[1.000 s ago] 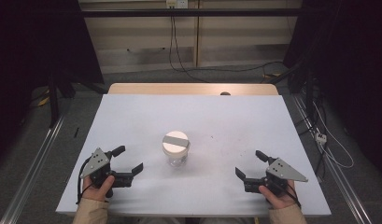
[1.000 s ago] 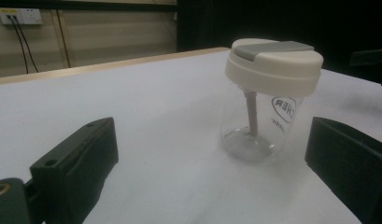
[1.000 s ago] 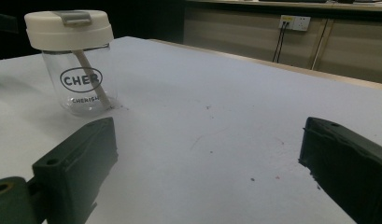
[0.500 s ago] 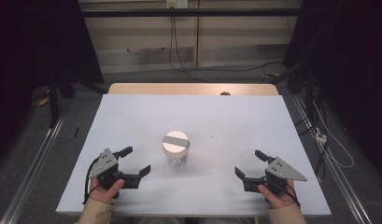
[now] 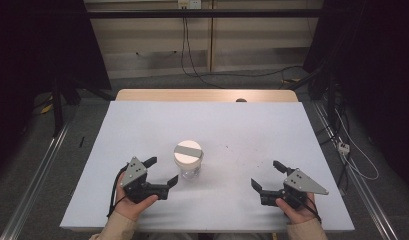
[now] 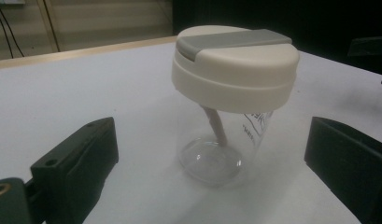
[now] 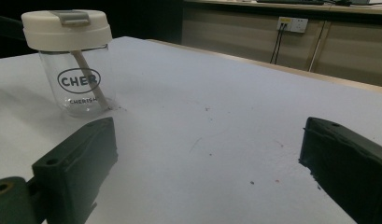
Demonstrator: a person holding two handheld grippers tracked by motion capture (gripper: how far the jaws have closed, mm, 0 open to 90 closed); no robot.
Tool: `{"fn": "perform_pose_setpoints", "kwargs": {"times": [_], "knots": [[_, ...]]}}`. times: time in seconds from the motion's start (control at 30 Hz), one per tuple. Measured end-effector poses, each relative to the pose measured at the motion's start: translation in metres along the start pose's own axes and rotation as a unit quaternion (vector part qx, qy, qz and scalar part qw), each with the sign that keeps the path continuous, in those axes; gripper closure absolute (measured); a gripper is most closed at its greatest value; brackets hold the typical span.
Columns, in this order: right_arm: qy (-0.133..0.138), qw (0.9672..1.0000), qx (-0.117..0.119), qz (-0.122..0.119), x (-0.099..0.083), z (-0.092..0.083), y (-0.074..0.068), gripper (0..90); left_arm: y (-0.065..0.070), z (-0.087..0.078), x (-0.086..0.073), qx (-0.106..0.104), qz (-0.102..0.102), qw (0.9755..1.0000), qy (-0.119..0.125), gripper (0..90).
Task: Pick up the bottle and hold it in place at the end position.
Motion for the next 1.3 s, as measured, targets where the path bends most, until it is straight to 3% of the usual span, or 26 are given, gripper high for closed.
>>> {"fn": "perform_pose_setpoints", "kwargs": {"times": [0.3, 0.63, 0.9, 1.13, 1.3], "knots": [[-0.001, 1.0, -0.003, 0.0, 0.0, 0.0, 0.0, 3.3, 0.013, 0.018, 0.005, 0.002, 0.005, 0.9999, -0.009, 3.9], [0.0, 1.0, -0.002, -0.003, 0.0, 0.001, -0.001, 3.3, 0.018, 0.033, 0.008, 0.009, 0.006, 0.9997, -0.02, 4.7], [0.0, 1.0, -0.004, -0.005, 0.001, 0.0, -0.001, 3.4, 0.026, 0.048, 0.009, 0.028, 0.004, 0.999, -0.034, 5.4], [0.001, 1.0, -0.004, -0.005, 0.001, 0.0, -0.001, 3.4, 0.028, 0.057, 0.012, 0.049, -0.004, 0.9983, -0.03, 5.8], [0.001, 1.0, -0.004, -0.005, 0.001, 0.0, 0.0, 3.4, 0.031, 0.064, 0.013, 0.051, 0.002, 0.9981, -0.035, 7.3]]}}
Point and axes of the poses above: each handheld gripper's, and its own axes: z roughly forward along the jaws, x roughly out of its top, y roughly to its right, the point moved 1 cm from there along z, roughly forward along the jaws, and after that the axes turned 13 degrees about -y, right-handed, at the moved point
